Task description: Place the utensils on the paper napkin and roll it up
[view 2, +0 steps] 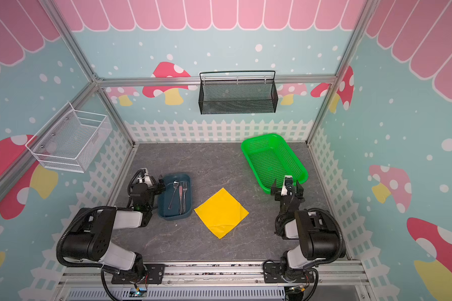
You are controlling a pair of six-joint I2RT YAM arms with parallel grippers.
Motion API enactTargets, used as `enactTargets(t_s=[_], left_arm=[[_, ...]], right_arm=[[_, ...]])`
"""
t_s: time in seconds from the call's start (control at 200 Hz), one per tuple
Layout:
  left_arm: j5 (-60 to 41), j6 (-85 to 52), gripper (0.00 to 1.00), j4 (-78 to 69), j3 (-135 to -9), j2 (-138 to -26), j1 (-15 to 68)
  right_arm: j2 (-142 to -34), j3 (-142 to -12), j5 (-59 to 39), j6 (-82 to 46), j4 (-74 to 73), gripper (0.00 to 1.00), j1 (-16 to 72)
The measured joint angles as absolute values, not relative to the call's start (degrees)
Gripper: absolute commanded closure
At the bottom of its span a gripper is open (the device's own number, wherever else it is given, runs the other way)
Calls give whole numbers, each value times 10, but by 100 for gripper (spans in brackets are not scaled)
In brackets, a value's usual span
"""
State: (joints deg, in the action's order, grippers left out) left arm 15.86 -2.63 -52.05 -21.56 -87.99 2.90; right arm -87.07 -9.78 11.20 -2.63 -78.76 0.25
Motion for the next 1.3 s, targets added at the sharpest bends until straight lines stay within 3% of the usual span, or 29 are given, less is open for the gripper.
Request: enactTargets(t_s=[1.066,1.296], left_arm=[[119,-21,0,-516,-216,-880,31],[158,-25,0,-522,-204,-869,40]], right_arm=[[-871,-98,111,-26,-786,0,3],[-858,-80,110,-26,-793,0,3]])
